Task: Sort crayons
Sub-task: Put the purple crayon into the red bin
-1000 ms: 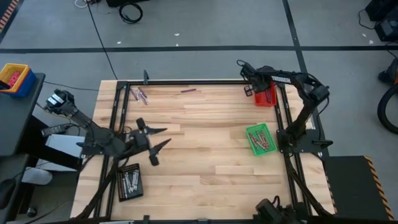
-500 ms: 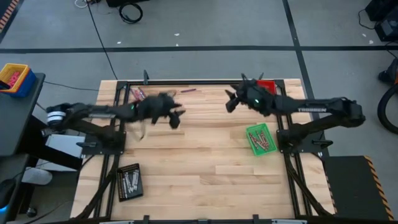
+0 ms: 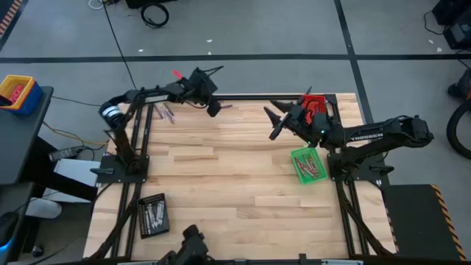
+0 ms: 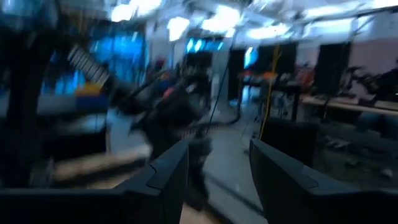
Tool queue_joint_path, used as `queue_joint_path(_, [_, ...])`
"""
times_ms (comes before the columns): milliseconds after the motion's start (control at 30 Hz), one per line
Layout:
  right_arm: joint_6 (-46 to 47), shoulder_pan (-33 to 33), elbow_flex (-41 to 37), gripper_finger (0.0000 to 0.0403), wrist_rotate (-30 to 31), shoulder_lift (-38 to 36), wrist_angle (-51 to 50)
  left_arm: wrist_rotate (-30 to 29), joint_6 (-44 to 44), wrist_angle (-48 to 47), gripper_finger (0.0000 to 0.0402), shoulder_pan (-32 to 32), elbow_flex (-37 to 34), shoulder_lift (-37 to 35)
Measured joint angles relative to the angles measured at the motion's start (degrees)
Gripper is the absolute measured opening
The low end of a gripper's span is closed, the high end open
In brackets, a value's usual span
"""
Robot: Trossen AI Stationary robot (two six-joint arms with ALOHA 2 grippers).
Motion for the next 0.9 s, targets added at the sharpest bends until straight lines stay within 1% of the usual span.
queue_joint_path(67, [-0.4, 0.3, -0.1, 0.0175, -0.5, -0.2, -4.5, 0.9, 4.1, -0.1, 0.028, 0.5, 1.6, 3.0])
queue_joint_path(133, [-1.7, 0.0, -0.1, 0.0175, -0.6, -0.2, -4.5, 2.7, 7.7, 0.5, 0.0292, 0.5, 1.8, 5.2])
queue_joint_path(333, [-4.1, -0.4, -0.1, 0.0176, -0.6, -0.3, -2.3, 3.8, 12.2, 2.6, 0.0295, -0.4, 1.6, 9.4])
queue_joint_path(400, [-5.1, -0.4, -0.1, 0.0176, -0.7, -0.3, -2.3, 3.6, 14.0, 4.0, 0.0289, -0.4, 1.2, 10.3])
queue_joint_path(467, [-5.5, -0.5, -0.1, 0.0176, -0.7, -0.3, -2.3, 1.9, 15.5, 6.0, 0.0281, -0.4, 1.2, 11.3])
queue_joint_path(567, [-5.6, -0.4, -0.1, 0.0176, -0.8, -0.3, -2.3, -0.1, 15.3, 7.6, 0.0268, -0.1, 1.4, 12.5])
queue_joint_path(767, [-5.6, -0.4, -0.1, 0.0176, -0.8, -0.3, -1.9, -0.7, 15.6, 7.5, 0.0243, 0.7, 1.6, 12.5])
queue_joint_path(900, [-5.6, -0.3, -0.1, 0.0176, -0.8, -0.3, -1.5, -0.4, 16.0, 4.8, 0.0214, 0.5, 1.6, 12.5])
